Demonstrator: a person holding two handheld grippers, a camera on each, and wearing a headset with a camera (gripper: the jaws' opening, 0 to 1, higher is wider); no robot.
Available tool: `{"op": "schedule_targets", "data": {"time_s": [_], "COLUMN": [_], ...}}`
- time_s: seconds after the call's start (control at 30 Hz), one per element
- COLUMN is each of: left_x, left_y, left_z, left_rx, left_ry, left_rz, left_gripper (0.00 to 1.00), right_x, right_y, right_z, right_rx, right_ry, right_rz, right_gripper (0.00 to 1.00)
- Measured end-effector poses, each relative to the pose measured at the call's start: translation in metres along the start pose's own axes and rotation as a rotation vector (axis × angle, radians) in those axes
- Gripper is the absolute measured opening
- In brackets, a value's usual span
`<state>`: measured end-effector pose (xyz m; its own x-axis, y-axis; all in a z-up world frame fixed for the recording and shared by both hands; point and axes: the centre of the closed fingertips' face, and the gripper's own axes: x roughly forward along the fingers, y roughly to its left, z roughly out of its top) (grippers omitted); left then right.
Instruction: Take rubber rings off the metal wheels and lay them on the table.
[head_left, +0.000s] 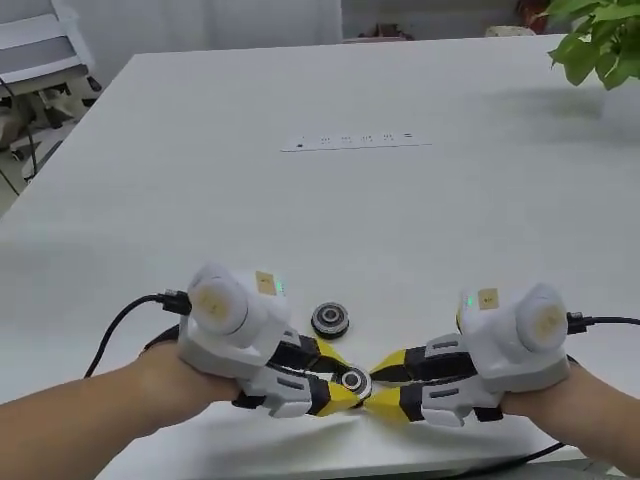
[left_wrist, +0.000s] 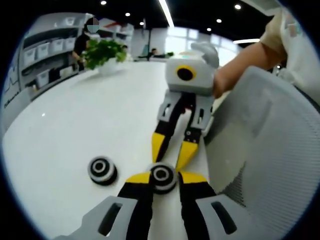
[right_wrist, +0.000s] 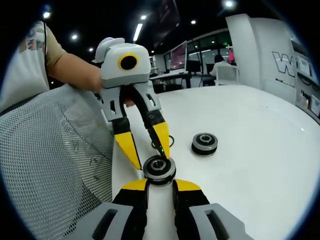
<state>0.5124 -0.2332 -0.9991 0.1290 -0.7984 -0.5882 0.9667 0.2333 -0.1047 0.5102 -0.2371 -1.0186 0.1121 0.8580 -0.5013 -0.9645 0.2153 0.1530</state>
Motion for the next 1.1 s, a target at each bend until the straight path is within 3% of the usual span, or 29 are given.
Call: {"op": "schedule_targets", "data": {"time_s": [0.13, 0.27, 1.1], "left_x": [0.0008, 0.0014, 0.0032], "left_y": [0.0038, 0.0032, 0.0049], "left_z": [-0.0007, -0.0013, -0.0011], "left_rx": [0.015, 0.071, 0.085], "left_ry": [-0.004, -0.006, 0.004], "left_rz": [0.026, 0.045, 0.075], "left_gripper": [0.15, 0.14, 0.13], "right_x": [0.0000, 0.0002, -0.0013], "right_y": [0.0000, 0.0000, -0.0014], "right_z": [0.0003, 0.0005, -0.0021], "right_rx": [0.009, 0.017, 0.053], "right_ry": [-0.003, -0.005, -0.009], "right_rz": [0.000, 0.000, 0.001], "right_gripper": [0.16, 0.16, 0.10]}}
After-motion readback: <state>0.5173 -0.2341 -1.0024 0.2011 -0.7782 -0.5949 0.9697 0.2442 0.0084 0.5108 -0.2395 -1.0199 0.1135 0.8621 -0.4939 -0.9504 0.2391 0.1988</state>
